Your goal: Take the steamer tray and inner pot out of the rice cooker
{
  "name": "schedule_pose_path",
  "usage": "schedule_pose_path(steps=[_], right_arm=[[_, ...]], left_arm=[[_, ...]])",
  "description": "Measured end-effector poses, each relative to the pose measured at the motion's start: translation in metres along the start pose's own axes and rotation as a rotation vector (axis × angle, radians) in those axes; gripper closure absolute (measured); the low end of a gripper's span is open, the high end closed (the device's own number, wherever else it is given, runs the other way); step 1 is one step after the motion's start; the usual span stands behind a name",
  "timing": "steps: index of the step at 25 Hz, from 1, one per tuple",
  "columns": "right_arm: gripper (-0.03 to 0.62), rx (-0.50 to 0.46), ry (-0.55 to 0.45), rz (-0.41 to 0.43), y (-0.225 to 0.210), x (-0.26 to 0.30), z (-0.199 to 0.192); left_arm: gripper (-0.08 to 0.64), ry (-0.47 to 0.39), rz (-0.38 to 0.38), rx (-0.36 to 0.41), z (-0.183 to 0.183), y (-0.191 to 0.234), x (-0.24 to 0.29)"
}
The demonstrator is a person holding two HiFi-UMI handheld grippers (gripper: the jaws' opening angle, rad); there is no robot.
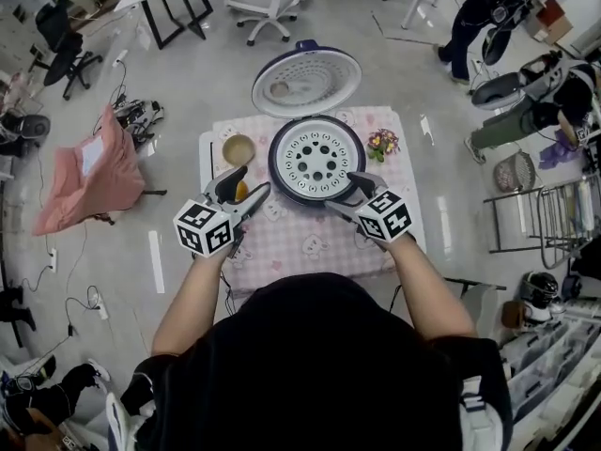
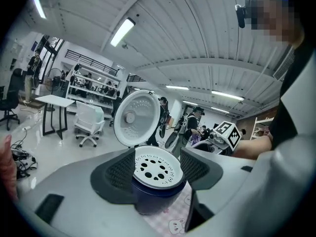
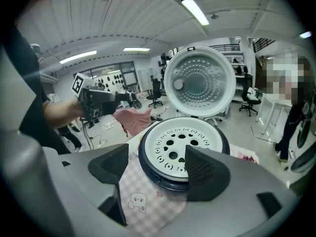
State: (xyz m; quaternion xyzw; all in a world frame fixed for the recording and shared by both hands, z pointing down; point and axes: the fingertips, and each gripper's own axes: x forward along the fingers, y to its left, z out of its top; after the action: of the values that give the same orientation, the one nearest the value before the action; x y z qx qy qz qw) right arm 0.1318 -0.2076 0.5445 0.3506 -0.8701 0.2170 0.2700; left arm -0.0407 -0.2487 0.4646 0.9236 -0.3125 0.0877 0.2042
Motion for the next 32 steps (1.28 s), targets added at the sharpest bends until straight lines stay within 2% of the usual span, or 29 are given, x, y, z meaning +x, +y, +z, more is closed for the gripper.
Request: schedule_pose_path(steps=[4,13,21,25,32], right_arm=[[0.229,-0.107,0.131,0.093,0.009,0.021,-0.02],[0.275,-0.302,0.301,0.207,0.028,0.06,-0.033],[0.304,-0.509,0.497,0.3,0.044,0.085,-0.049],[0.318,-0.56,0.577,0.336,0.049,0.092,-0.06],[0.354,-0.618,0.656,0.338,0.044,0.097,-0.066]], left_arm=[[0.268,-0.001,0.029,-0.035,-0.012,0.001,0.001],[0.268,-0.008,0.114,-0.14,-0.041,0.025,-0.017],[0.268,-0.018,0.15,-0.193,-0.058,0.03,-0.023],[0.268,-0.023,0.174,-0.214,-0.066,0.034,-0.03],[0.27,-0.033,0.179,-0.245,-0.076,0.034,-0.035]])
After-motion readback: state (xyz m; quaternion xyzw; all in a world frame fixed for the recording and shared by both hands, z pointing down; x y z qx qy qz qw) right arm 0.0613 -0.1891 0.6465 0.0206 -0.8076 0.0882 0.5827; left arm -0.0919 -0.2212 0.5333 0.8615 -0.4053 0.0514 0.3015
